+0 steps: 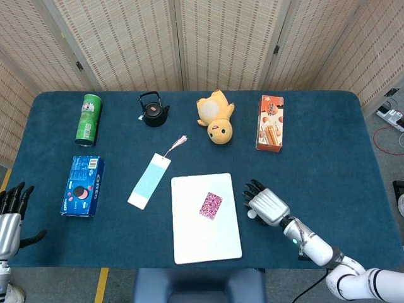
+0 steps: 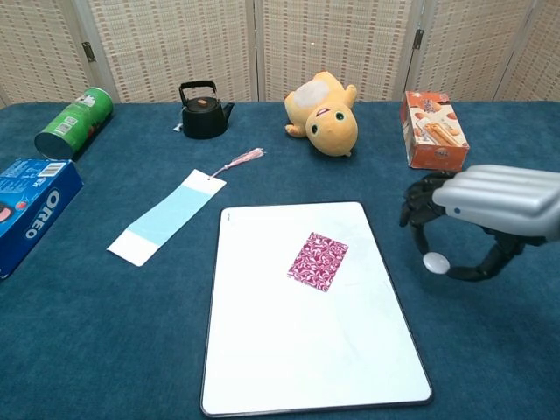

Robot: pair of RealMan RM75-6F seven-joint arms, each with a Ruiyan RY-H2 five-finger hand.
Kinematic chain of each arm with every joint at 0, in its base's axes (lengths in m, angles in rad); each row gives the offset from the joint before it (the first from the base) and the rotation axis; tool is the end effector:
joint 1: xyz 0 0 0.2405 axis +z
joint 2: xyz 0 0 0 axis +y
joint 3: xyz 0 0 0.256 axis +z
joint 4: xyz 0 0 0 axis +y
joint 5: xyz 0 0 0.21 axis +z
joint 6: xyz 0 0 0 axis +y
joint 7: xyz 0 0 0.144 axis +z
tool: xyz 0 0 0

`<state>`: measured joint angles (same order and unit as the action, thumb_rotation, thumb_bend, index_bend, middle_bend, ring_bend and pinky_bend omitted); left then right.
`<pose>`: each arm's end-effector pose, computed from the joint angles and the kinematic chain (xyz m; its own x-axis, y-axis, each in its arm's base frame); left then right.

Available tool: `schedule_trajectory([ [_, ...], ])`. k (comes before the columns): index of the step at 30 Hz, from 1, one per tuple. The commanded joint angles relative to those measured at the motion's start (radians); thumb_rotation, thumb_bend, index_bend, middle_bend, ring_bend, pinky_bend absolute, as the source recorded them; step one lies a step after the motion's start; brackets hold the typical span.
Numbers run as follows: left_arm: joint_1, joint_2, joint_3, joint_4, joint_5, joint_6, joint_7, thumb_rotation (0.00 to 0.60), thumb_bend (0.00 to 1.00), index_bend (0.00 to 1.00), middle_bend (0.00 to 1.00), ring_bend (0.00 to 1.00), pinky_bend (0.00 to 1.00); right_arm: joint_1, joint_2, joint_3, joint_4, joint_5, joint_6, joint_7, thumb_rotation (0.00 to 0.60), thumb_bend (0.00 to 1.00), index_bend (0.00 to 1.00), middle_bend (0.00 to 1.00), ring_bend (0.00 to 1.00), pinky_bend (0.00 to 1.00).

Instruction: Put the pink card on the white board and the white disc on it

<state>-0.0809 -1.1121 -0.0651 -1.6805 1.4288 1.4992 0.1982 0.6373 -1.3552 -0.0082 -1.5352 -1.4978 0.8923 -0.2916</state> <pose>-0.3060 0.1816 0.1625 0.5111 -0.0088 0.8595 0.8582 0.0612 -0.5097 -0.2024 -0.2859 0.0055 0.7099 -0.2539 0.6569 -0.6426 -0.6153 0.4566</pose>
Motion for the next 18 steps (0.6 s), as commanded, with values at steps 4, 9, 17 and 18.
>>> schedule_trajectory([
  [4, 0.001, 0.002, 0.002, -0.002, 0.007, 0.004, -0.001, 0.600, 0.13, 0.00, 0.00, 0.04, 0.00, 0.093, -0.059, 0.077, -0.015, 0.077, -0.097, -0.079, 0.600, 0.36, 0.52, 0.26, 0.10, 0.06],
  [9, 0.003, 0.005, 0.003, 0.001, 0.010, 0.007, -0.003, 0.600, 0.13, 0.00, 0.00, 0.04, 0.00, 0.155, -0.124, 0.113, 0.015, 0.150, -0.160, -0.138, 0.600, 0.36, 0.52, 0.25, 0.10, 0.06],
  [17, 0.006, 0.004, 0.003, 0.012, 0.004, 0.005, -0.017, 0.600, 0.13, 0.00, 0.00, 0.04, 0.00, 0.234, -0.209, 0.133, 0.077, 0.251, -0.213, -0.240, 0.600, 0.36, 0.50, 0.23, 0.08, 0.06],
  [18, 0.007, 0.004, 0.003, 0.013, 0.004, 0.005, -0.019, 0.600, 0.13, 0.00, 0.00, 0.04, 0.00, 0.240, -0.216, 0.134, 0.083, 0.259, -0.214, -0.248, 0.600, 0.36, 0.49, 0.23, 0.08, 0.06],
])
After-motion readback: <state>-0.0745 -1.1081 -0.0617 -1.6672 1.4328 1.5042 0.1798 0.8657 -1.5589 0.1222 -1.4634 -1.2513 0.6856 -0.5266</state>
